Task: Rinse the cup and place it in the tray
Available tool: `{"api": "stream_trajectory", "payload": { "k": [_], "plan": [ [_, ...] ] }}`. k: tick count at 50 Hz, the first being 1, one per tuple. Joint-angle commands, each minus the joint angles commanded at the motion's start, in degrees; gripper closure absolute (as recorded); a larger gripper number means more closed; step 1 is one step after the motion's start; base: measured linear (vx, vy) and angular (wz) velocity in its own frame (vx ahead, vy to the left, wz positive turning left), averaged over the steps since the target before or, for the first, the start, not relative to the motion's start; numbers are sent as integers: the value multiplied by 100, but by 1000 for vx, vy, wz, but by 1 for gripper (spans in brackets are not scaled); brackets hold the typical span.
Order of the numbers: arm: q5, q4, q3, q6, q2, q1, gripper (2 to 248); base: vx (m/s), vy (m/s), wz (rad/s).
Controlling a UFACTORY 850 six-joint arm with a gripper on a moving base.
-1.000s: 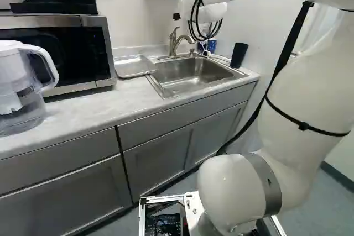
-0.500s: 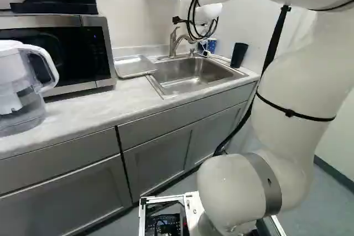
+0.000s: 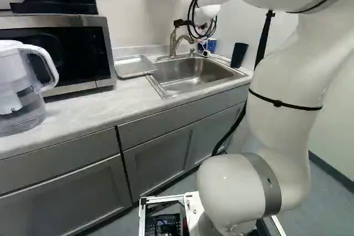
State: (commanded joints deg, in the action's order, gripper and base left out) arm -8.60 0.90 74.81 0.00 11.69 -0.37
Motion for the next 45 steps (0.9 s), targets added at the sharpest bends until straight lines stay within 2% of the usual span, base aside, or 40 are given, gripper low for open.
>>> {"api": "stream_trajectory", "payload": {
  "k": [45],
  "plan": [
    [516,0,1126,0,984,-185,3,0,0,0]
  ]
}}
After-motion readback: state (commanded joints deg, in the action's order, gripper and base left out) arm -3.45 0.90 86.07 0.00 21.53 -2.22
